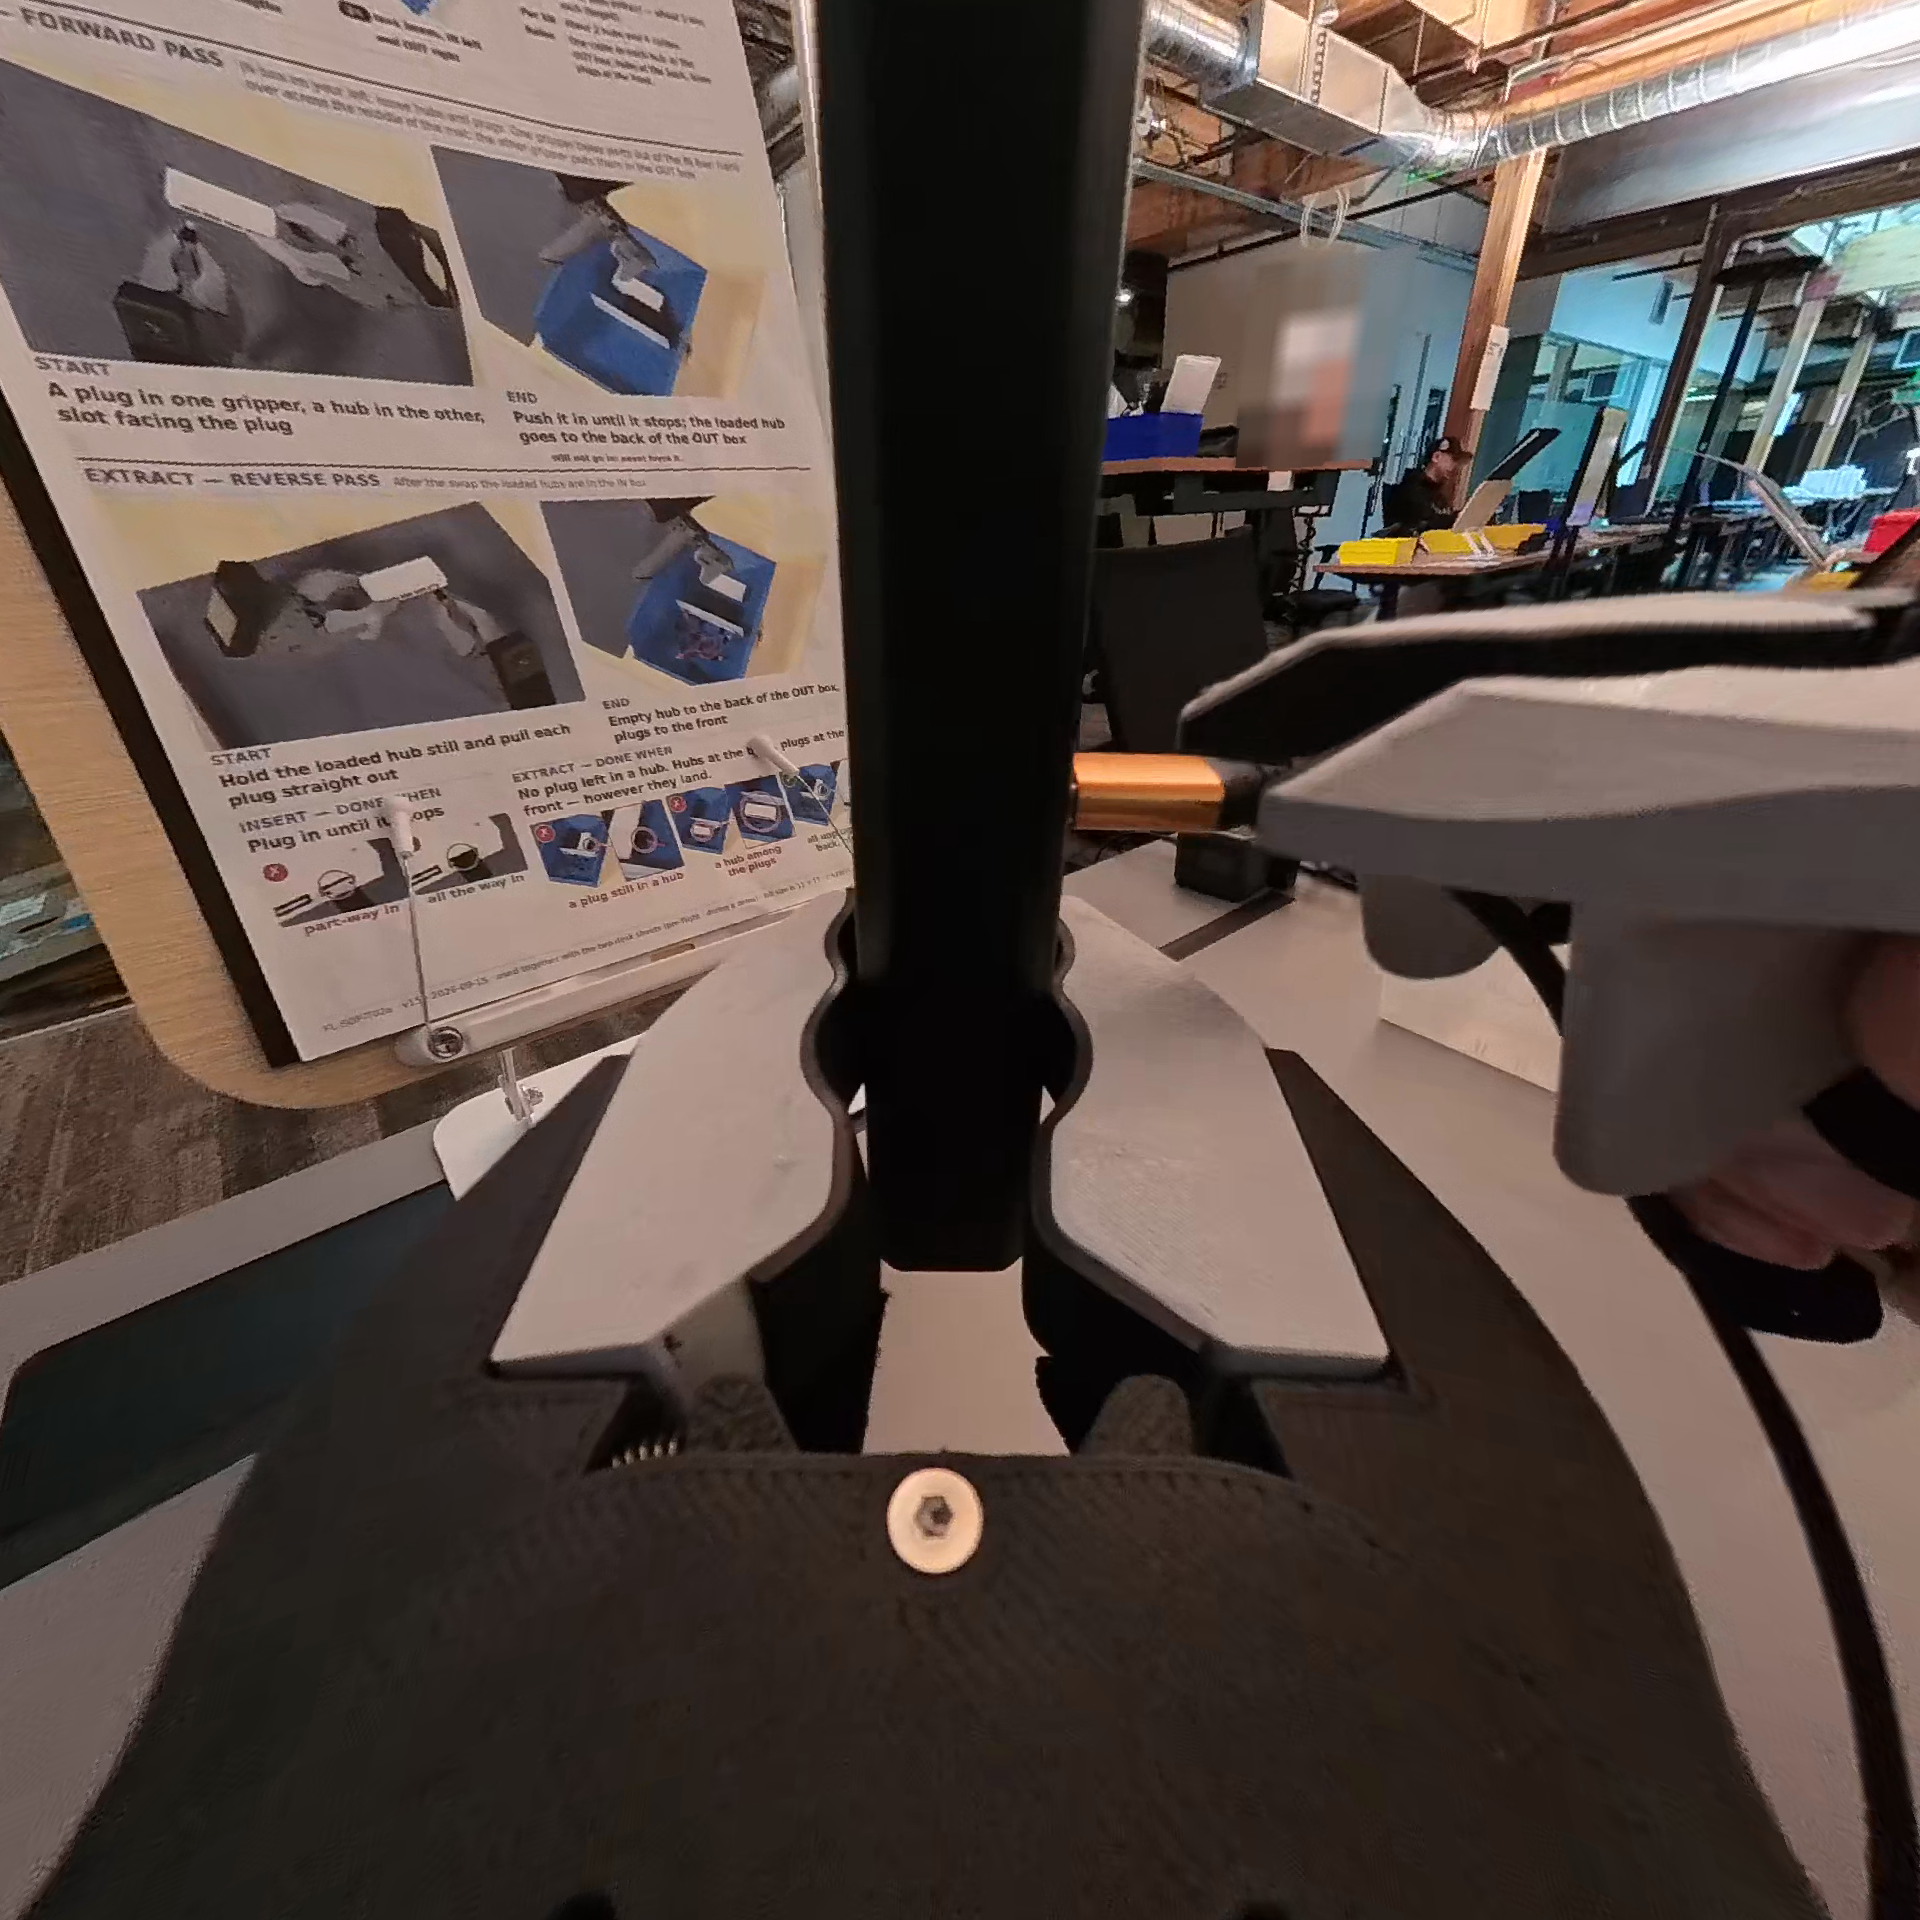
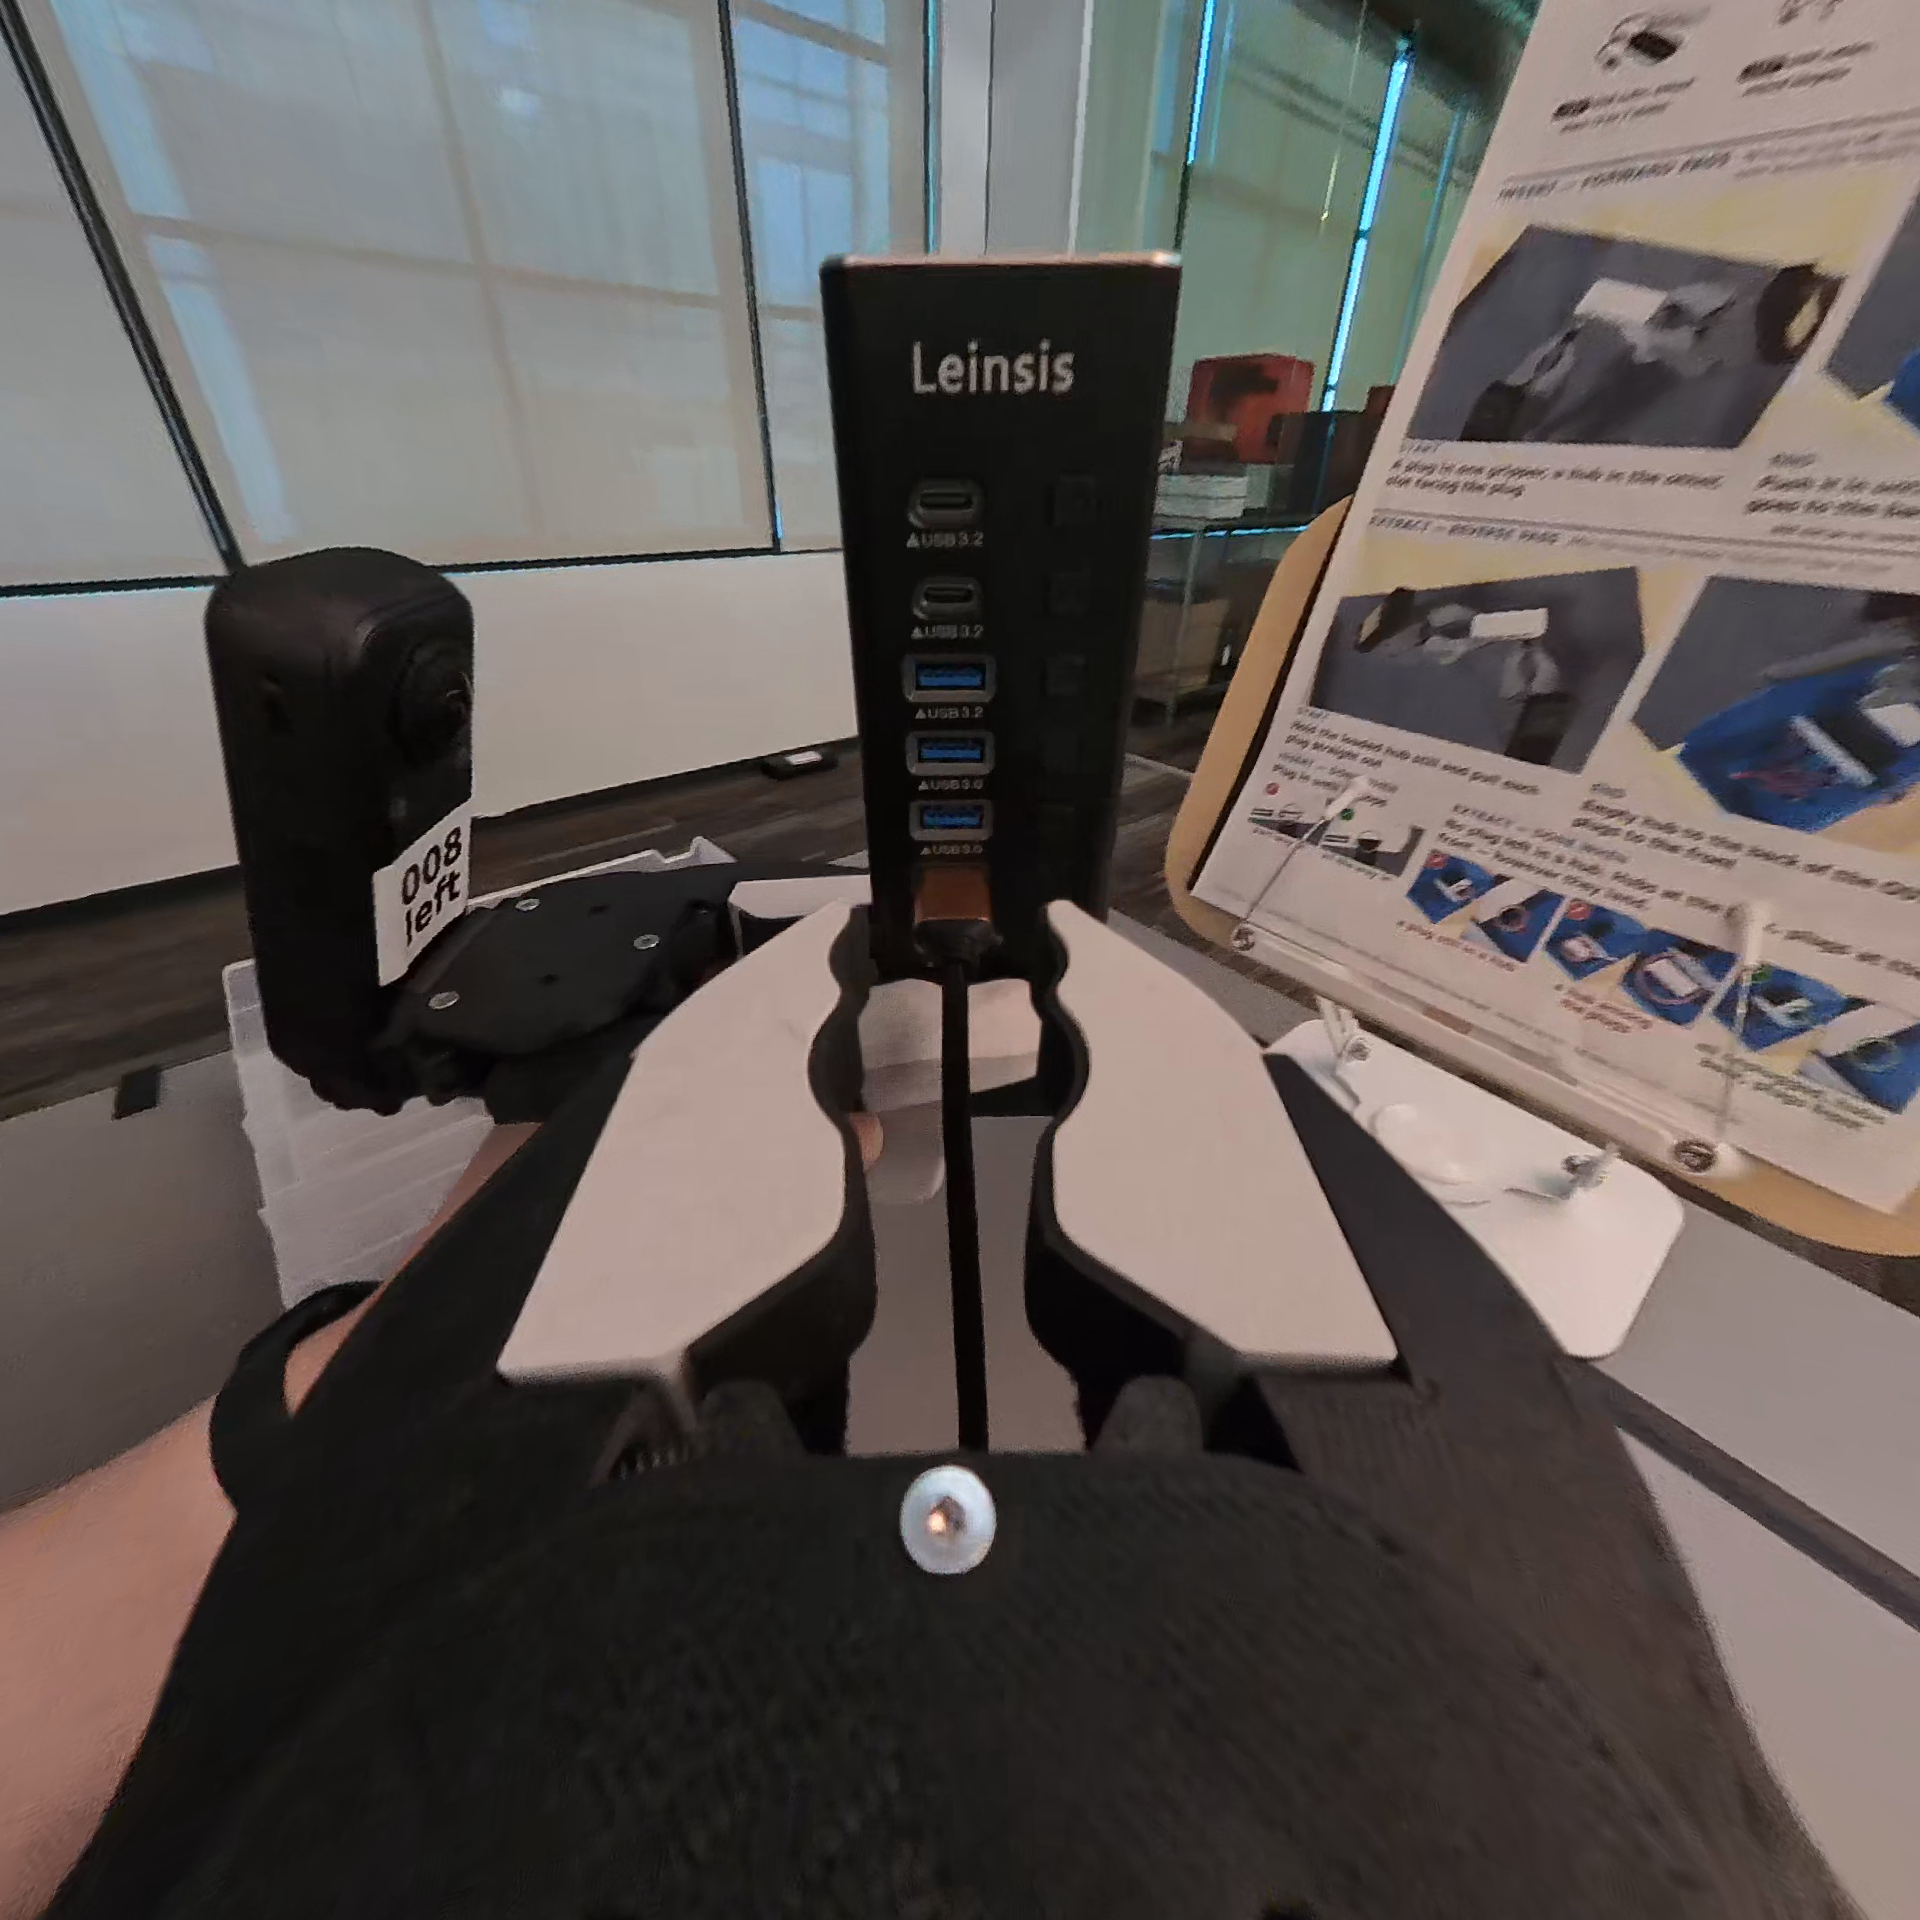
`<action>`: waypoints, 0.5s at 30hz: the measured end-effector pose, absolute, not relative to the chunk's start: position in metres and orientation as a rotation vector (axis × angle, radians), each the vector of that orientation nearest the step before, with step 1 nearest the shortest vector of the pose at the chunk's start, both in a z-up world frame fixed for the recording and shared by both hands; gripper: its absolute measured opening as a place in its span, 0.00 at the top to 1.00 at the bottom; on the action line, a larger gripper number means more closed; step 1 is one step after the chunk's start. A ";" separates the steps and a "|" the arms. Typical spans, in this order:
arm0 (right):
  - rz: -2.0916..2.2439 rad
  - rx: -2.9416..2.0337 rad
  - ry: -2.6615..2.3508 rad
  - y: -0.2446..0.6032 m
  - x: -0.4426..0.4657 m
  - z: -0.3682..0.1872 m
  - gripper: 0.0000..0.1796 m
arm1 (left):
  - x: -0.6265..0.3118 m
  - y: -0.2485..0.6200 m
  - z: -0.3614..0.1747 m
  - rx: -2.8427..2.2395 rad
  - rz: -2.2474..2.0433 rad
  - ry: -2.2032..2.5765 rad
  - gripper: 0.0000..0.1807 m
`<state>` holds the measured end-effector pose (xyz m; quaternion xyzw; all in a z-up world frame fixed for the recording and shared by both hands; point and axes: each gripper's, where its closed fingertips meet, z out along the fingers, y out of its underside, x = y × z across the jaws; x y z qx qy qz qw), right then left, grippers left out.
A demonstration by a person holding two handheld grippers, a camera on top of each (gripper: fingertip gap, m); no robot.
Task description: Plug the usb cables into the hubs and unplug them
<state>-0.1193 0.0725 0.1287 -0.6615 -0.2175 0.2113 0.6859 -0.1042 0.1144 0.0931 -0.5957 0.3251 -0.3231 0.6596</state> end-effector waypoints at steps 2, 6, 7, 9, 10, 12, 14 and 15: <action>0.464 -1.487 -0.486 0.076 -0.121 0.125 0.84 | -0.104 0.115 0.093 -1.344 -0.726 0.738 0.84; 0.465 -1.451 -0.480 0.079 -0.122 0.127 0.89 | -0.102 0.113 0.094 -1.333 -0.721 0.743 0.84; 0.463 -1.430 -0.480 0.078 -0.121 0.130 0.92 | -0.102 0.112 0.094 -1.329 -0.717 0.745 0.84; 0.451 -1.440 -0.497 0.079 -0.121 0.129 0.91 | -0.101 0.111 0.094 -1.328 -0.714 0.753 0.84; 0.447 -1.456 -0.510 0.080 -0.122 0.127 0.90 | -0.100 0.111 0.094 -1.328 -0.712 0.755 0.84; 0.433 -1.478 -0.519 0.082 -0.122 0.123 0.88 | -0.098 0.110 0.094 -1.326 -0.712 0.759 0.84; 0.415 -1.464 -0.509 0.083 -0.119 0.124 0.89 | -0.098 0.109 0.094 -1.326 -0.711 0.759 0.84; 0.426 -1.462 -0.517 0.082 -0.121 0.124 0.91 | -0.097 0.109 0.094 -1.326 -0.711 0.759 0.84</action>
